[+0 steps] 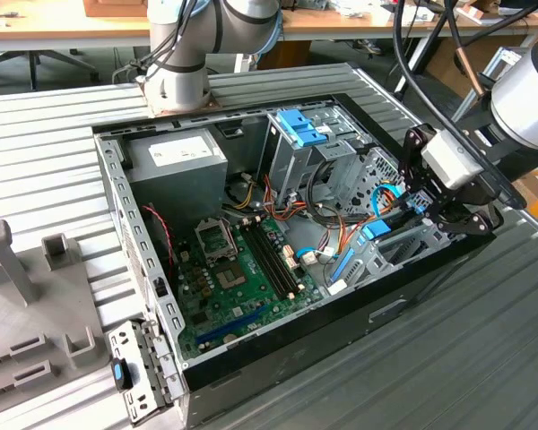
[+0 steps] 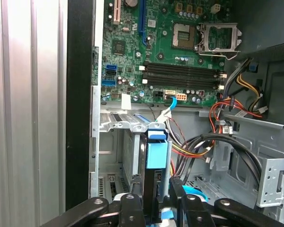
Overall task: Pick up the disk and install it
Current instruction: 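Insert the second disk wire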
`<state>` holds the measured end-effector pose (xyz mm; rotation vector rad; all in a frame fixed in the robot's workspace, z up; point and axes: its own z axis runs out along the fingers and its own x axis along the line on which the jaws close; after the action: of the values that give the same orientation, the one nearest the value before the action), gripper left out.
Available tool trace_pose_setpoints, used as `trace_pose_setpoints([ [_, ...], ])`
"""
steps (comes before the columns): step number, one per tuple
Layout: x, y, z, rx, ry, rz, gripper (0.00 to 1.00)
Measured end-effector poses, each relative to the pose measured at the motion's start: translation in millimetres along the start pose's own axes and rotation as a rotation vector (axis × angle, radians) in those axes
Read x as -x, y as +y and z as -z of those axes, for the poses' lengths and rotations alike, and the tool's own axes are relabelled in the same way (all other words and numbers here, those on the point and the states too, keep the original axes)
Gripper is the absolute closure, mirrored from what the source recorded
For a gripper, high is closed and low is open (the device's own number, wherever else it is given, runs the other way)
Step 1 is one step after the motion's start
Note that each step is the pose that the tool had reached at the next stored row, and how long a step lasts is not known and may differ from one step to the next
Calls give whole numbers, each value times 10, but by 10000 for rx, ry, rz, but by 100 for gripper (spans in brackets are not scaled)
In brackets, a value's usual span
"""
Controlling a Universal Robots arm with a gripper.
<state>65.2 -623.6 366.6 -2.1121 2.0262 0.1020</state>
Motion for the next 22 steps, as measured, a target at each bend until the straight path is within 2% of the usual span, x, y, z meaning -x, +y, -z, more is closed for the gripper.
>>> trace_pose_setpoints([
  [4, 7, 10, 2, 1, 5, -1, 64],
  [7, 56, 9, -9, 4, 2, 1, 64],
  [8, 89, 4, -18, 6, 1, -2, 64],
  [11, 300, -3, -60, 9, 2, -1, 64],
  [12, 330, -17, -68, 18, 4, -1, 64],
  [14, 329, -56, -73, 32, 38, -1, 64],
  [18, 329, -57, -67, 32, 42, -1, 64],
  [22, 339, -64, 0, 20, 25, -27, 64],
])
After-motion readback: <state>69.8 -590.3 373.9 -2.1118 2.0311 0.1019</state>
